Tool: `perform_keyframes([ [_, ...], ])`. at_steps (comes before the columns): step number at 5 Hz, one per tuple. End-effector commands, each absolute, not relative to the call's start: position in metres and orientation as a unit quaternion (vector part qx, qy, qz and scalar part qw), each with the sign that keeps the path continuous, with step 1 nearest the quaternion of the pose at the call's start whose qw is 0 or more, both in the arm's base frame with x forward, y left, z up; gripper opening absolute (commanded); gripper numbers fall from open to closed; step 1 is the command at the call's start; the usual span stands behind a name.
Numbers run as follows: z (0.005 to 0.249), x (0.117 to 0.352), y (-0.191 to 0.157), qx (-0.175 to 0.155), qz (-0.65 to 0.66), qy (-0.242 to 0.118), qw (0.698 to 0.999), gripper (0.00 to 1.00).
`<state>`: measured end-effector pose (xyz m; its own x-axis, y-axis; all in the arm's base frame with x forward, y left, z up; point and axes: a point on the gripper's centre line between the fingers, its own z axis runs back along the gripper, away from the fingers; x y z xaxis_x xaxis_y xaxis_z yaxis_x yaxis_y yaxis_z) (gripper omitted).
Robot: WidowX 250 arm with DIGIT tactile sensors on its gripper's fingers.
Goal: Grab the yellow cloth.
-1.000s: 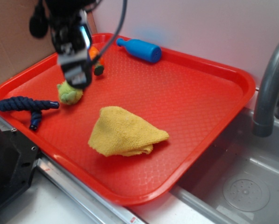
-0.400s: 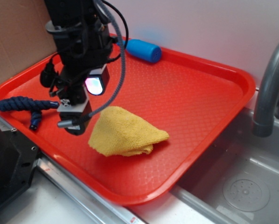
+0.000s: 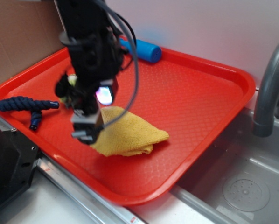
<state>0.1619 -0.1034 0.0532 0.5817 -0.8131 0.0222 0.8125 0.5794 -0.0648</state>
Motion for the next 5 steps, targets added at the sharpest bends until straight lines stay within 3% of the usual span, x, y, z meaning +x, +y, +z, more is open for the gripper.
perform_keyframes([
  [1, 0.018, 0.174, -0.119, -0.032, -0.474, 0.011, 0.88, 0.0],
  [2, 0.036, 0.172, -0.113, -0.038, -0.462, -0.006, 0.886, 0.0],
  [3, 0.058, 0.166, -0.098, -0.048, -0.414, -0.001, 0.909, 0.0],
  [5, 0.121, 0.134, -0.054, -0.021, -0.189, 0.046, 0.981, 0.0],
])
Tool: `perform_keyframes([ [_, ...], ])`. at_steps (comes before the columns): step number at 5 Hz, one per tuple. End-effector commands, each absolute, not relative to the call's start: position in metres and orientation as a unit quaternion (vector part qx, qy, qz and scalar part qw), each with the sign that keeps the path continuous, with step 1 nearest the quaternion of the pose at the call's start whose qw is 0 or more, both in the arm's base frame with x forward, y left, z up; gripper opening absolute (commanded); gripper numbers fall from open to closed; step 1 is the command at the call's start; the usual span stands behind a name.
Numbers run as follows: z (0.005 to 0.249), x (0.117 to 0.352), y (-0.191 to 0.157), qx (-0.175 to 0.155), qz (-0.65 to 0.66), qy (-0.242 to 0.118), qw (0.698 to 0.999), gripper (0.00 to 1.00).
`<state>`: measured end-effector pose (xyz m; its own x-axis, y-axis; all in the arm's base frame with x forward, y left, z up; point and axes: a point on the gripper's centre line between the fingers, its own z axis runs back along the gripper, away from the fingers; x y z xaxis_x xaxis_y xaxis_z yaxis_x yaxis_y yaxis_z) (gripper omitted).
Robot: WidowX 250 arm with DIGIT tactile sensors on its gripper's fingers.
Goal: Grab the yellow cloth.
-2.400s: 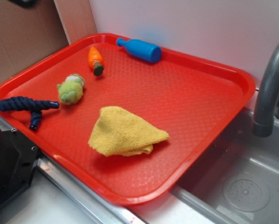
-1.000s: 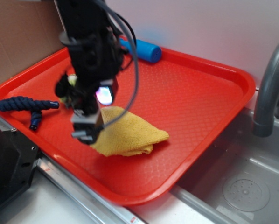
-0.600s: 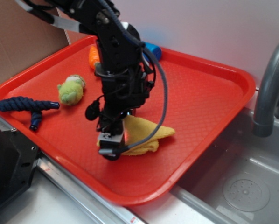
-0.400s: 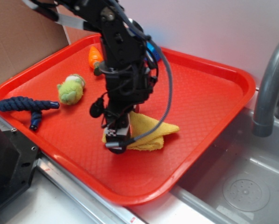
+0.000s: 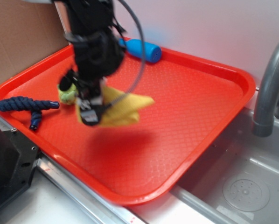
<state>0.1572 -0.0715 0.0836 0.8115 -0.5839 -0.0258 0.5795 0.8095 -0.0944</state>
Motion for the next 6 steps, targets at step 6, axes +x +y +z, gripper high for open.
perform_keyframes([
  [6, 0.192, 0.155, -0.04, -0.008, -0.024, -0.007, 1.0, 0.0],
])
